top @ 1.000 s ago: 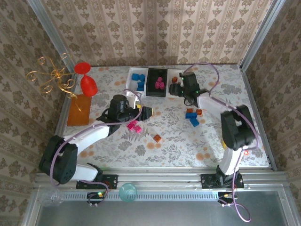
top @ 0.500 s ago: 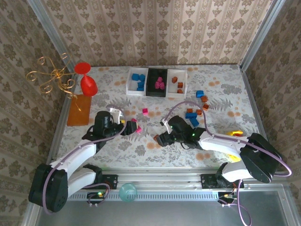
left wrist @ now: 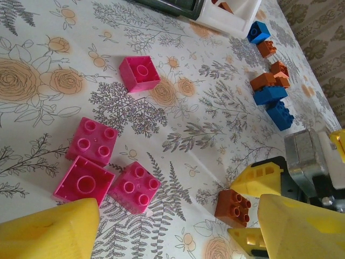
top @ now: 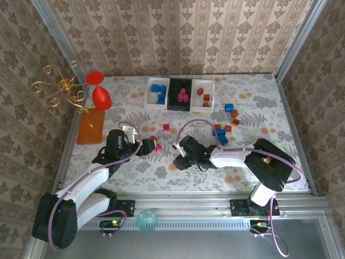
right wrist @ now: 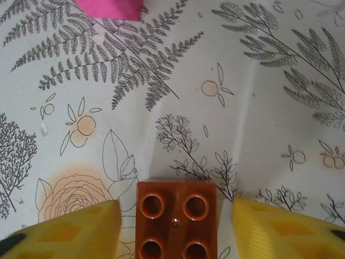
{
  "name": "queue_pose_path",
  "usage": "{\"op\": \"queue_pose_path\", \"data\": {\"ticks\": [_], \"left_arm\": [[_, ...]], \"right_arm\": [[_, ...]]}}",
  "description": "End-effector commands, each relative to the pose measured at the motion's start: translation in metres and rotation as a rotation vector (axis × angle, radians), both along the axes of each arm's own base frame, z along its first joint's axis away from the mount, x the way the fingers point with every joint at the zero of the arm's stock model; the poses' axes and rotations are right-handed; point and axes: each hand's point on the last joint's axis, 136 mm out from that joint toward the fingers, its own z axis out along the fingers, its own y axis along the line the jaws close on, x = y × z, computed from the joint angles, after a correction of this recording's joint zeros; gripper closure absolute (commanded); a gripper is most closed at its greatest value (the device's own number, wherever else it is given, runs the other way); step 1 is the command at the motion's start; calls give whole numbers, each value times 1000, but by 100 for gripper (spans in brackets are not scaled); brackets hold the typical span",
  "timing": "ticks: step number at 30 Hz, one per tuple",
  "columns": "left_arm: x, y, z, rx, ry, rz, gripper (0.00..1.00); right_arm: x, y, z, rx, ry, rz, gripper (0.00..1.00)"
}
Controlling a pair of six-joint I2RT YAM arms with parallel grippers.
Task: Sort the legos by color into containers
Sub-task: Pick up the lego from the bottom-center of the table.
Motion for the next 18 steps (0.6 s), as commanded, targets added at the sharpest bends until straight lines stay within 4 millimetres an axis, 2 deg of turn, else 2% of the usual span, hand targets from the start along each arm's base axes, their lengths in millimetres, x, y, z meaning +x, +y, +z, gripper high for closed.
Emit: {"op": "queue_pose_path", "data": {"ticks": [1, 6, 11, 14, 18], "left_arm": [[3, 1, 3, -19, -4, 22, 22], [8, -4, 12, -41, -23, 10, 22], [13, -17, 28, -72, -73, -13, 23], [17, -29, 36, -75, -102, -33, 23], [19, -59, 46, -88, -123, -101, 23]], "right_arm": [[8, 3, 5, -14, -43, -6, 52], [16, -2, 24, 9, -103, -39, 63], [41, -21, 59, 86, -158, -140, 66], [67, -38, 90, 205, -185, -234, 66], [117, -71, 128, 347, -221, -405, 66]]}}
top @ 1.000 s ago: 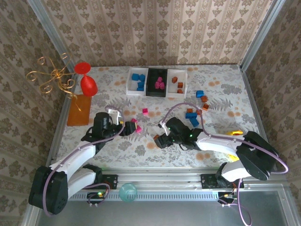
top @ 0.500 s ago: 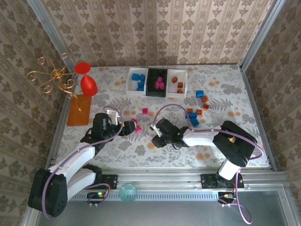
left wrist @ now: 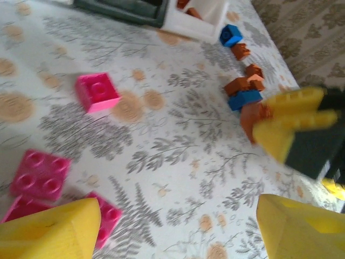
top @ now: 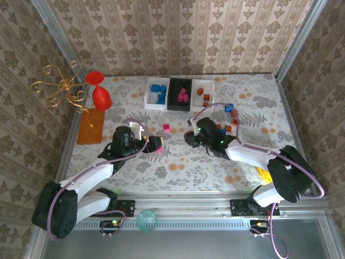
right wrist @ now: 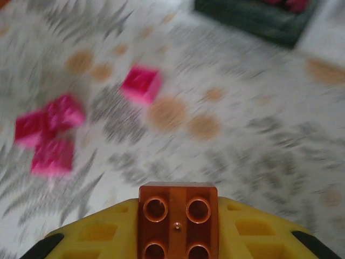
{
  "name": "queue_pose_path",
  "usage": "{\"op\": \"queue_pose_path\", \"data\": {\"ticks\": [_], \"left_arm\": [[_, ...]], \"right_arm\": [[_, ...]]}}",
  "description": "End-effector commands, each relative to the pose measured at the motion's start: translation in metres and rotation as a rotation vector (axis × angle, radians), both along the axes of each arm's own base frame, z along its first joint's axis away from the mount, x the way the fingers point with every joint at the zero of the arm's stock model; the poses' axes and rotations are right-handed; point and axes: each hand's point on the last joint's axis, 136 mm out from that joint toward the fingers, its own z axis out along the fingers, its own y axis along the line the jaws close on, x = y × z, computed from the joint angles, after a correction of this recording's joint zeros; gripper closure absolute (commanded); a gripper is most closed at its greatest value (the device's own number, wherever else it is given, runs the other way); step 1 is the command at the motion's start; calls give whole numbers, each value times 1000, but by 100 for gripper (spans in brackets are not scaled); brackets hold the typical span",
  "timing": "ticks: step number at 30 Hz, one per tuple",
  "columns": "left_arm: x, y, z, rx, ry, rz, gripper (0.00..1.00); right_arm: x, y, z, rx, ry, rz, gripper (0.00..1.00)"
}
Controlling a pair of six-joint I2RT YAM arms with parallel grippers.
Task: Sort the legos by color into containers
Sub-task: Pick up the lego from the bottom-center of the table, then place the lego in the container.
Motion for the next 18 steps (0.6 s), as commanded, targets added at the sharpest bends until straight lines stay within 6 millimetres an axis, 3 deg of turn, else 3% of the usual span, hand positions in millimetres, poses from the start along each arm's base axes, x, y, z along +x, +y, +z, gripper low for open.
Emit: {"op": "queue_pose_path", "data": {"ticks": [1, 4, 10, 15, 18], "left_arm": [[14, -25, 33, -60, -81, -29, 23], [17, -47, 37, -66, -93, -75, 23], [31, -76, 37, -15, -92, -132, 22], [45, -86, 47, 18, -100, -127, 21], [51, -87, 53, 38, -113, -117, 20]], "right_arm": [[39, -17, 36, 136, -44, -121, 66], [81, -40, 41, 147, -51, -231, 65], [160, -74, 22, 79, -35, -401, 63], [211, -83, 2, 69, 7, -452, 59], [229, -80, -5, 88, 60, -433, 50]]}}
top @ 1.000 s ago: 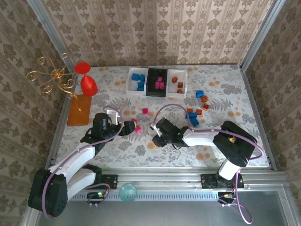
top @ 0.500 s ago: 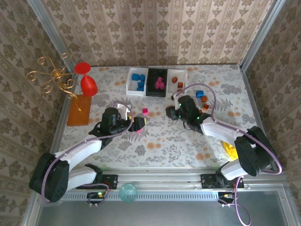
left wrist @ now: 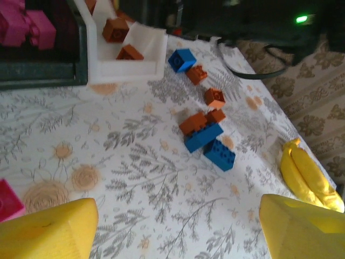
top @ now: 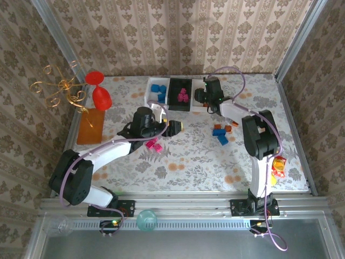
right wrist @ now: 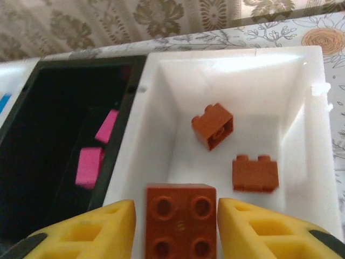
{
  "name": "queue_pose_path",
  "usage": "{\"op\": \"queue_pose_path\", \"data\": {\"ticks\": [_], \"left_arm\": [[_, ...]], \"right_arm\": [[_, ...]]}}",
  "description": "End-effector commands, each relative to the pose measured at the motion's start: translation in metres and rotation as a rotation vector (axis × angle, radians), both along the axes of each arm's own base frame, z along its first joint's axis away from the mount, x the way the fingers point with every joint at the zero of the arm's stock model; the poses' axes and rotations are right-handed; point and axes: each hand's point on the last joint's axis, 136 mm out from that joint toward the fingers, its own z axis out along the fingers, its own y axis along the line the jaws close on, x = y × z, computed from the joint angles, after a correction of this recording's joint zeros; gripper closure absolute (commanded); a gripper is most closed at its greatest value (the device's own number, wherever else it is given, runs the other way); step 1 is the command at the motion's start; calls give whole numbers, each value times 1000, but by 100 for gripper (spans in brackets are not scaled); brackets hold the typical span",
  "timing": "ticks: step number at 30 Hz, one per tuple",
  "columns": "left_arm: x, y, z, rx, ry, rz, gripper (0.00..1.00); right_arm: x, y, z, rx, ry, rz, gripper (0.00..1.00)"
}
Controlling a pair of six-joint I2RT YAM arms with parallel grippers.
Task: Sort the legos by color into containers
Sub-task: Place the lego in the container, then pick up the lego from the center of the table.
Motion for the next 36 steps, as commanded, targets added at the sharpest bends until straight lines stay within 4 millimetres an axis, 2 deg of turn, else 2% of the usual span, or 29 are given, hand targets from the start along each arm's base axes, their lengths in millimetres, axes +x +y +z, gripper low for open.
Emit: {"op": "queue_pose_path", "data": {"ticks": [1, 5, 7, 9, 12, 15, 20, 22, 25, 29, 32, 36], "left_arm": [[6, -2, 9, 47, -39, 4, 20], [8, 2, 6, 97, -48, 6, 19], [9, 3, 1, 124, -51, 4, 19], [9, 3, -2, 141, -59, -3, 19], [8, -5, 1, 125, -92, -32, 19], [2, -20, 4, 110, -150, -87, 20], [-11, -36, -13, 130, -196, -153, 20], [-12, -36, -20, 113, -200, -148, 20], [-15, -37, -26, 93, -192, -152, 20], [-16, -36, -32, 101, -178, -157, 21], [-17, -34, -32, 100, -178, -147, 21], [-16, -32, -34, 108, -177, -138, 21]], "right_arm": [[7, 0, -4, 24, 68, 9, 46], [-5, 1, 25, 41, 19, 39, 36], [-24, 0, 43, 56, -11, 60, 33], [-48, -5, 50, 63, -21, 77, 30], [-94, -17, 42, 47, 9, 82, 27], [-140, -35, 18, 1, 82, 66, 24], [-204, -54, -20, -43, 215, 22, 23], [-221, -62, -21, -63, 219, -9, 21], [-233, -68, -32, -60, 235, -37, 16], [-236, -73, -54, -92, 299, -53, 11], [-234, -72, -71, -107, 343, -51, 11], [-221, -63, -80, -101, 356, -29, 12]]}}
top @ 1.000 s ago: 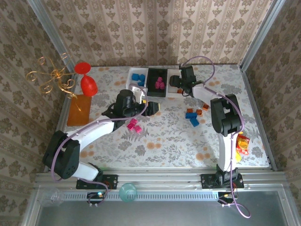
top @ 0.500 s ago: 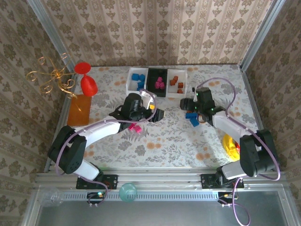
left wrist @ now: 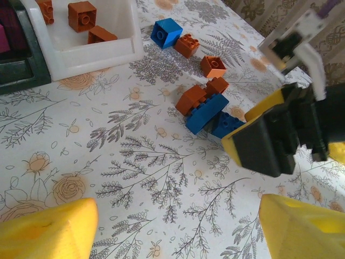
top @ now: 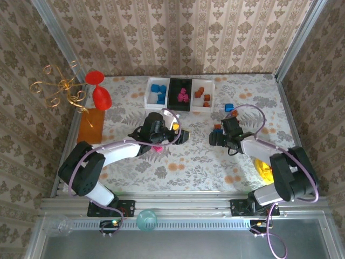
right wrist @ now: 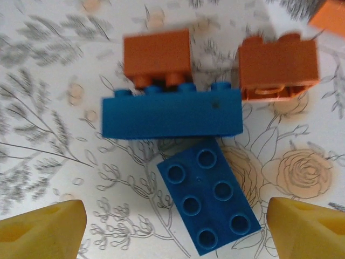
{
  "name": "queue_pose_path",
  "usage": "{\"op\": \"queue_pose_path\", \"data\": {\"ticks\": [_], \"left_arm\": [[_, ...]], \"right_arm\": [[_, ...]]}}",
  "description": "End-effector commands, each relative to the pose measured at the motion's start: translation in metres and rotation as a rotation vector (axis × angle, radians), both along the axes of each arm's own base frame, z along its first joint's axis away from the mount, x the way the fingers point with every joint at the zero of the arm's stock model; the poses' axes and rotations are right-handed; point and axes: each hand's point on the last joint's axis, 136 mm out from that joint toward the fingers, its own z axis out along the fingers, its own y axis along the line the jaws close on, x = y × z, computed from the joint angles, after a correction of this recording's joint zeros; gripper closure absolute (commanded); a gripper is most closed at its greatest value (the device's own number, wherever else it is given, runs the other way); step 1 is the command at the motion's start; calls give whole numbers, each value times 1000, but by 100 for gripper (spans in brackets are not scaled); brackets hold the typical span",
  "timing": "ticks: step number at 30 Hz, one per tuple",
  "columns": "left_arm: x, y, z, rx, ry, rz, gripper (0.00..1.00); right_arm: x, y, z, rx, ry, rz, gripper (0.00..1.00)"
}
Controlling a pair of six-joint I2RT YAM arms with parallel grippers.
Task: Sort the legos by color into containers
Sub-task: Pick up the lego from the center of the table.
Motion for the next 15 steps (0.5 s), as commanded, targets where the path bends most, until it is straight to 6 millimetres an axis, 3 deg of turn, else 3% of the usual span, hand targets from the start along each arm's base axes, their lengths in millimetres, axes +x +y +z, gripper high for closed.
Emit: {"op": "queue_pose_path", "data": {"ticks": [1, 9, 15], "left_arm": [[1, 0, 5, -14, -29, -4, 21], [1, 1, 4, -8, -28, -5, 21], [2, 1, 2, -6, -20, -6, 21]], "right_arm": [[21, 5, 3, 0, -23, -11, 13], [16, 26, -15, -38, 40, 62, 29], [13, 39, -15, -104, 39, 118, 53]]}}
